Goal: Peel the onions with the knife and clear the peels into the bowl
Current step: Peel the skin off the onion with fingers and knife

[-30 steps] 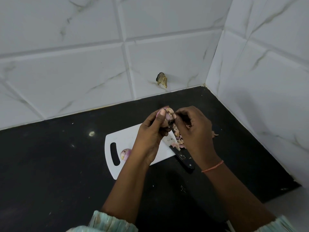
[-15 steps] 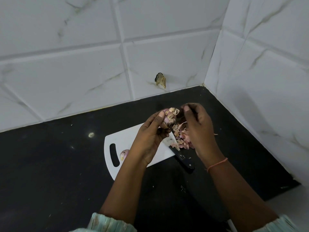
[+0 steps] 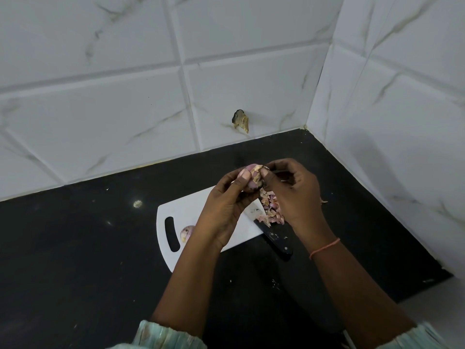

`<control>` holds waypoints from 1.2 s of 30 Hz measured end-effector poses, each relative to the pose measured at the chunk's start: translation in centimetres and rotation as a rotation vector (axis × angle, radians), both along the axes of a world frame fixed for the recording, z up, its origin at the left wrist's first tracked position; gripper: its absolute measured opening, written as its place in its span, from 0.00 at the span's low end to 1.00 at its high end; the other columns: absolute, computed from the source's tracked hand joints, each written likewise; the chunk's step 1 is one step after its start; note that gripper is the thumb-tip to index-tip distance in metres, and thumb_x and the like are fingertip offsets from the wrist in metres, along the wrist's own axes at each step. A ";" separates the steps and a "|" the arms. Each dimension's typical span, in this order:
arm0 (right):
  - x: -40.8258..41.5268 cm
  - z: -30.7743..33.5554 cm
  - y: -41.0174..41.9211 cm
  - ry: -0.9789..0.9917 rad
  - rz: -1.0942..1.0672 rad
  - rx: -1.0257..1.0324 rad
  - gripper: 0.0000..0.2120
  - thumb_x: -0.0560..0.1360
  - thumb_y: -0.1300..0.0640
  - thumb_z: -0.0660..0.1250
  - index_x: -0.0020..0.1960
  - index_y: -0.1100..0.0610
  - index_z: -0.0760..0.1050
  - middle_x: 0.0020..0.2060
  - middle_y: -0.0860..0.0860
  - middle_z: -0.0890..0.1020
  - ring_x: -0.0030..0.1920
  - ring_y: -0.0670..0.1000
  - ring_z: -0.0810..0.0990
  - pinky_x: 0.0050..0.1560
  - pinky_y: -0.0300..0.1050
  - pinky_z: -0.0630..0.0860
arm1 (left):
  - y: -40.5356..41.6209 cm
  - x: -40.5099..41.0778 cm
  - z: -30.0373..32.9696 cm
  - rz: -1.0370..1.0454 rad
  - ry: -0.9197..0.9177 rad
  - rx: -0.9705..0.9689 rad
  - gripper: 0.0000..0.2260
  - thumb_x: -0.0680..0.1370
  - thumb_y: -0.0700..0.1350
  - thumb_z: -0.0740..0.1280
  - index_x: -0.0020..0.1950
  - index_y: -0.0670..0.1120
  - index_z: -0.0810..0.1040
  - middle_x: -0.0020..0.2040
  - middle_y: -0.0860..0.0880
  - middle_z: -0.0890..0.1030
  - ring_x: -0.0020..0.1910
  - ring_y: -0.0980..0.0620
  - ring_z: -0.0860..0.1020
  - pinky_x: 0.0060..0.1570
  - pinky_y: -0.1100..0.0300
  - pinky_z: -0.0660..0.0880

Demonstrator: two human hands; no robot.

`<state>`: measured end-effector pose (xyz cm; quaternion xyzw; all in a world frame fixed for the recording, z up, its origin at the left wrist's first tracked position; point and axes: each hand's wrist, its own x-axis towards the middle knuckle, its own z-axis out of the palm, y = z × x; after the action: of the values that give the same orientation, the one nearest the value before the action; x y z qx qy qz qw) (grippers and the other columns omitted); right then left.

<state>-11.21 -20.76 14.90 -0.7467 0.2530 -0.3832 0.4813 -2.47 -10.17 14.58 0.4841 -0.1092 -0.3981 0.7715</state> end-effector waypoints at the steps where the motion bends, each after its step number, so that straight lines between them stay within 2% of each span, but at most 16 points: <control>1: 0.0 -0.1 0.0 -0.003 -0.008 0.014 0.04 0.75 0.58 0.71 0.48 0.50 0.78 0.42 0.42 0.82 0.44 0.38 0.81 0.44 0.28 0.75 | 0.0 0.0 0.0 0.002 0.006 0.006 0.14 0.81 0.41 0.65 0.65 0.38 0.78 0.47 0.44 0.83 0.48 0.51 0.82 0.51 0.60 0.80; 3: -0.1 -0.1 -0.1 -0.018 -0.020 0.060 0.02 0.76 0.59 0.70 0.48 0.53 0.79 0.41 0.43 0.82 0.42 0.37 0.81 0.42 0.28 0.75 | 0.0 0.2 -0.1 0.002 0.013 0.020 0.13 0.81 0.40 0.64 0.65 0.37 0.78 0.48 0.41 0.83 0.49 0.50 0.82 0.52 0.58 0.80; 6: -0.1 -0.1 -0.2 -0.046 -0.034 0.151 0.02 0.77 0.61 0.68 0.50 0.58 0.79 0.40 0.44 0.81 0.40 0.36 0.81 0.38 0.27 0.74 | 0.1 0.4 -0.1 -0.005 0.025 0.023 0.14 0.82 0.40 0.63 0.65 0.36 0.77 0.58 0.39 0.82 0.54 0.49 0.82 0.54 0.57 0.80; 9: -0.2 0.0 -0.2 -0.079 0.023 0.146 0.04 0.77 0.58 0.68 0.52 0.54 0.78 0.44 0.44 0.82 0.45 0.37 0.81 0.42 0.29 0.76 | 0.1 0.5 -0.1 -0.004 0.004 0.023 0.13 0.81 0.39 0.63 0.64 0.37 0.78 0.55 0.42 0.84 0.51 0.51 0.83 0.53 0.58 0.80; 11: -0.1 0.0 -0.1 -0.039 0.100 0.096 0.07 0.76 0.56 0.71 0.53 0.51 0.77 0.48 0.45 0.82 0.49 0.40 0.80 0.45 0.30 0.76 | 0.2 0.5 -0.1 -0.005 -0.024 0.020 0.13 0.81 0.40 0.64 0.64 0.37 0.78 0.51 0.44 0.84 0.49 0.52 0.82 0.53 0.59 0.80; 14: 0.1 -0.1 -0.3 0.012 0.096 -0.100 0.06 0.74 0.58 0.72 0.50 0.51 0.78 0.47 0.46 0.81 0.49 0.42 0.80 0.49 0.32 0.76 | 0.1 0.5 -0.1 0.000 -0.050 0.010 0.14 0.81 0.42 0.65 0.64 0.38 0.79 0.53 0.44 0.84 0.51 0.52 0.82 0.53 0.60 0.79; 18: 0.4 0.2 -0.1 0.002 0.078 -0.174 0.04 0.75 0.58 0.71 0.49 0.53 0.77 0.45 0.44 0.79 0.48 0.42 0.79 0.46 0.30 0.75 | 0.0 0.2 0.0 0.022 -0.042 -0.012 0.21 0.74 0.48 0.69 0.63 0.38 0.78 0.55 0.43 0.84 0.55 0.49 0.83 0.51 0.60 0.80; 21: 0.5 0.1 0.2 0.015 0.045 -0.080 0.04 0.76 0.57 0.70 0.50 0.52 0.78 0.45 0.43 0.81 0.47 0.40 0.80 0.46 0.29 0.75 | 0.1 0.3 -0.2 0.032 0.003 -0.025 0.23 0.73 0.47 0.70 0.64 0.36 0.76 0.55 0.41 0.83 0.56 0.45 0.82 0.52 0.58 0.80; 23: 0.6 0.1 0.2 0.004 0.006 0.039 0.03 0.76 0.58 0.70 0.49 0.53 0.78 0.43 0.43 0.81 0.45 0.37 0.80 0.42 0.28 0.75 | 0.1 0.4 -0.2 0.018 0.028 -0.036 0.22 0.74 0.45 0.69 0.65 0.36 0.76 0.57 0.40 0.83 0.58 0.43 0.82 0.53 0.58 0.80; 26: 0.7 -0.1 -0.3 -0.042 -0.042 0.212 0.03 0.76 0.60 0.70 0.50 0.58 0.79 0.41 0.46 0.82 0.40 0.37 0.81 0.36 0.29 0.76 | 0.2 0.4 -0.1 -0.002 0.060 -0.078 0.22 0.74 0.44 0.68 0.66 0.35 0.75 0.57 0.41 0.83 0.56 0.46 0.82 0.53 0.58 0.80; 29: 0.7 -1.0 -1.4 -0.009 -0.112 0.251 0.05 0.74 0.58 0.74 0.48 0.56 0.80 0.41 0.48 0.84 0.41 0.42 0.83 0.40 0.34 0.79 | 0.1 0.4 0.1 -0.004 0.126 -0.123 0.19 0.73 0.43 0.68 0.61 0.36 0.78 0.57 0.40 0.83 0.55 0.45 0.82 0.55 0.53 0.81; 33: 0.2 -2.8 -3.9 0.109 -0.211 0.189 0.06 0.73 0.60 0.74 0.49 0.56 0.81 0.43 0.49 0.85 0.44 0.47 0.84 0.48 0.42 0.81 | -0.1 0.4 0.1 0.001 0.207 -0.141 0.12 0.78 0.39 0.65 0.60 0.36 0.77 0.56 0.39 0.83 0.57 0.42 0.82 0.58 0.50 0.80; 36: -0.4 -3.3 -4.7 0.327 -0.158 0.045 0.14 0.77 0.61 0.69 0.62 0.58 0.78 0.56 0.51 0.82 0.56 0.45 0.80 0.54 0.33 0.72 | -0.2 0.3 0.3 0.010 0.213 -0.139 0.18 0.72 0.42 0.68 0.60 0.36 0.77 0.57 0.38 0.82 0.59 0.41 0.81 0.58 0.50 0.80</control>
<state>-11.61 -25.44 11.63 -0.7658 0.3944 -0.2874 0.4188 -2.17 -10.32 14.84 0.3851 -0.0516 -0.4349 0.8123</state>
